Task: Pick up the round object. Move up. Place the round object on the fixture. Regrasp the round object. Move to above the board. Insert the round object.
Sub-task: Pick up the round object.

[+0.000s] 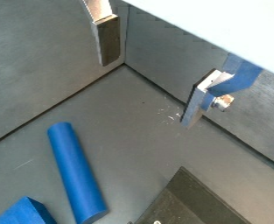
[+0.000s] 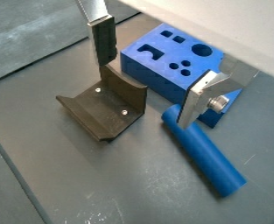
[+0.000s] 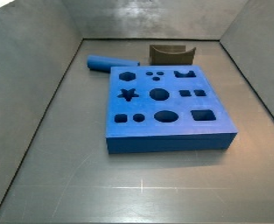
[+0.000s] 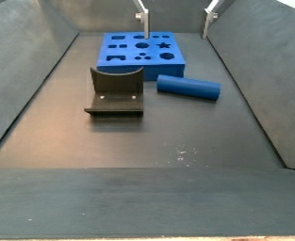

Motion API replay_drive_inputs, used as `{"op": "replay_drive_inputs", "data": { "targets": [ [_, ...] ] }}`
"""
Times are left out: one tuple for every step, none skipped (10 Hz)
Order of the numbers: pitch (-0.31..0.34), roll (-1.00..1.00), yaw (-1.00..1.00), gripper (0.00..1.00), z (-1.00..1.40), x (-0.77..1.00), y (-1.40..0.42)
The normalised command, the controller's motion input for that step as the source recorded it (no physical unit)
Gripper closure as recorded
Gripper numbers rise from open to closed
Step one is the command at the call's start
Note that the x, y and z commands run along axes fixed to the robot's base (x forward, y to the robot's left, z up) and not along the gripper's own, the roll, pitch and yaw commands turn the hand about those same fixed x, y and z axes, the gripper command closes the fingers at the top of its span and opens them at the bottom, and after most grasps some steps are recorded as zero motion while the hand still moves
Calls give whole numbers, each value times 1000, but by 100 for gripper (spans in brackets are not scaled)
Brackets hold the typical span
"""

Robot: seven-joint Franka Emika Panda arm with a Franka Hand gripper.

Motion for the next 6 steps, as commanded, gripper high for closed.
{"op": "replay_drive_inputs", "data": {
  "targets": [
    [0, 10, 0, 0, 0, -3, 0],
    [0, 91, 246, 0, -217, -9, -223],
    [0, 131, 674, 0, -260, 0, -311],
    [0, 31, 863, 0, -237, -37, -249],
    [0, 0, 1000, 0, -246, -106, -174],
    [0, 0, 1000, 0, -246, -94, -151]
  ]
}}
